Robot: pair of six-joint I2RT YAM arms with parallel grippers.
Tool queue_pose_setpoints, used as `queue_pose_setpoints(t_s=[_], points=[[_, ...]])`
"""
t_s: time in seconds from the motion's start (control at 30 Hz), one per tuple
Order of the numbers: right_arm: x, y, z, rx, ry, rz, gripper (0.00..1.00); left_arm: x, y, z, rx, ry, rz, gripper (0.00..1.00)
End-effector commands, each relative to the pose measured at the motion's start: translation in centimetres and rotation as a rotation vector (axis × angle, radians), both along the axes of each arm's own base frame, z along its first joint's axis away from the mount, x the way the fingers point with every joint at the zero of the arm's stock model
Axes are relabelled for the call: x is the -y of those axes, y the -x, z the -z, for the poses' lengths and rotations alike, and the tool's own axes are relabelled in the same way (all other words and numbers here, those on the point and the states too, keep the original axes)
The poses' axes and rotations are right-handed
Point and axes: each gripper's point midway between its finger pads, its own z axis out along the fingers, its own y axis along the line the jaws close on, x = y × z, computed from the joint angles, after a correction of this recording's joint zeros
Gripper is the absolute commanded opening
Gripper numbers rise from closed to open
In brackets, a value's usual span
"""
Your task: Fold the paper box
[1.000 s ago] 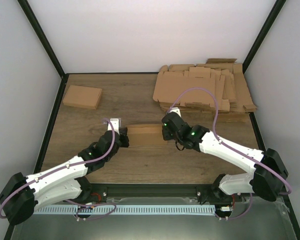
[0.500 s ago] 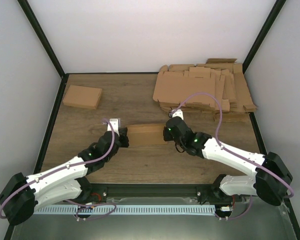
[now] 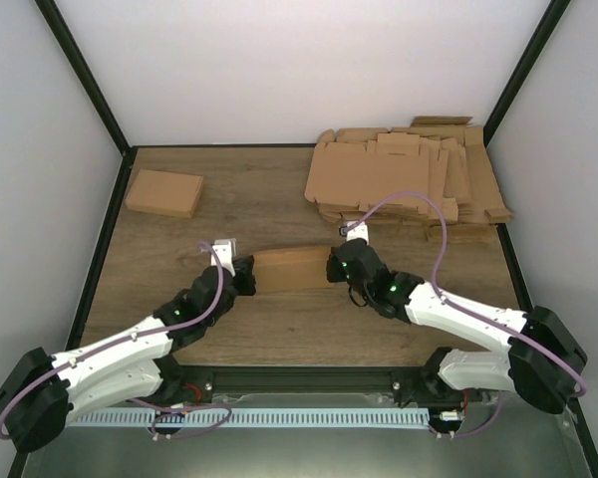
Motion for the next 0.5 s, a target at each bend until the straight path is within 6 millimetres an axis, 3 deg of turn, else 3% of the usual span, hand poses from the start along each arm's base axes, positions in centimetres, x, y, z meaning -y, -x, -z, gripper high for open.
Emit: queue_pose_setpoints(t_s=[0.0,0.07,0.13,0.3,0.47], points=[[2.5,5.5,9.1,-0.301,0.174,-0.08,0.01,-0.2,3.0,5.7,-0.194,-0.082,0.086,0.04],[2.5,5.4,8.9,-0.293,0.174,-0.08,0.01,-0.2,2.9,4.9,-0.187,-0.08,0.085,0.1],[2.6,5.3,8.7,-0.285,0.178,-0.08,0.01,-0.1,2.8,3.6,-0.18,-0.075,0.084,0.22],[2.6,5.0,8.5,-0.272,0.189,-0.073,0.01,-0.2,2.6,-0.9,-0.191,-0.043,0.051,0.69],[2.7,5.0,8.7,-0.275,0.198,-0.072,0.01,-0.3,2.8,-4.6,-0.225,0.04,0.026,0.83]])
